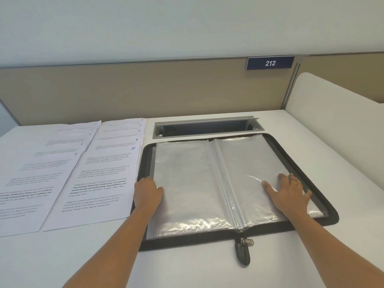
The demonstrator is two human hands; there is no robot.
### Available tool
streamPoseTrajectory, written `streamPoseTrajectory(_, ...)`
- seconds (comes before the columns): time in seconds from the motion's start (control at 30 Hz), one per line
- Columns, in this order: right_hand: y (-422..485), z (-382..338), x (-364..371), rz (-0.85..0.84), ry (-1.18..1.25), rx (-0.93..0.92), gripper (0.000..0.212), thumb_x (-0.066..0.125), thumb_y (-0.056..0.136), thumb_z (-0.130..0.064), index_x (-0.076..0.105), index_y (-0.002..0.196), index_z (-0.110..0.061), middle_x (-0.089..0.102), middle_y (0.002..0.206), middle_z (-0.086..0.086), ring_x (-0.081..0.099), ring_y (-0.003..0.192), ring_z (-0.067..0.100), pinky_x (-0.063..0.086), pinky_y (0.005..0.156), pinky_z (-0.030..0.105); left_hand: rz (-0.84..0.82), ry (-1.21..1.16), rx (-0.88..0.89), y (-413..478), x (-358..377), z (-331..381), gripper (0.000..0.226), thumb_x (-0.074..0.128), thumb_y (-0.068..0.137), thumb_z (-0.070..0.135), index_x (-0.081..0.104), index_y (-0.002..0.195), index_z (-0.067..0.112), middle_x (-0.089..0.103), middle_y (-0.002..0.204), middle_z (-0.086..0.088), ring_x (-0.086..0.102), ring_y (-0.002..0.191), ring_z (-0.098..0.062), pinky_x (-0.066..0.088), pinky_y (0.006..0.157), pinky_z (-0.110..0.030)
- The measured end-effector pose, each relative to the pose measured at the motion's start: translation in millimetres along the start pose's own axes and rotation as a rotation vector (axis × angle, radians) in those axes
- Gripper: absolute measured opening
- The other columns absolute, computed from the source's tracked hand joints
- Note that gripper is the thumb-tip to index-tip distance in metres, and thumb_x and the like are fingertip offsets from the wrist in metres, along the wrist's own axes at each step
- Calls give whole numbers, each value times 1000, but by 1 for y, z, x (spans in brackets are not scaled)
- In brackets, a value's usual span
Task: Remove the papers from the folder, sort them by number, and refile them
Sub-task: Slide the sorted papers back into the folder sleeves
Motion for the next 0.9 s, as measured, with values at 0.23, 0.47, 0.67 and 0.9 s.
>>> streamPoseTrajectory(0.23,1,1,-4,-2,-1,4,65,41,86,-65,45,132,-19,36,147,12,33,135,30,24,106,53,-86,-100,-176,7,4,-6,23,67,80,6,46,71,5,53,73,-9,54,70,-25,41,58,-28)
streamPoseTrajectory(0.47,5,-9,-6,-126,8,36,63,45,87,-60,42,136,-20,30,149,11,24,138,29,20,109,55,-230,-345,-277,7,8,-3,25,68,74,5,48,59,5,45,59,-7,43,53,-20,35,54,-23)
streamPoseTrajectory(0.67,-7,-126,-40,-214,414,-309,32,56,91,-35,62,115,-16,57,128,3,52,116,19,38,93,30,-173,-477,-95,-2,-14,69,3,65,77,9,64,80,7,56,78,-10,50,67,-22,43,63,-29)
streamPoseTrajectory(0.9,-32,-213,-47,-642,899,-243,46,54,88,-52,62,104,-9,66,101,6,63,94,23,52,85,34,-430,-881,-62,-43,1,155,20,51,92,9,67,101,2,71,88,-13,70,76,-23,58,73,-27)
Point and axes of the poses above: each hand's wrist, its own y-axis towards the middle knuckle, its own x-axis out of the palm, z = x × y, the point moved 10 cm from there along y, towards the middle knuckle
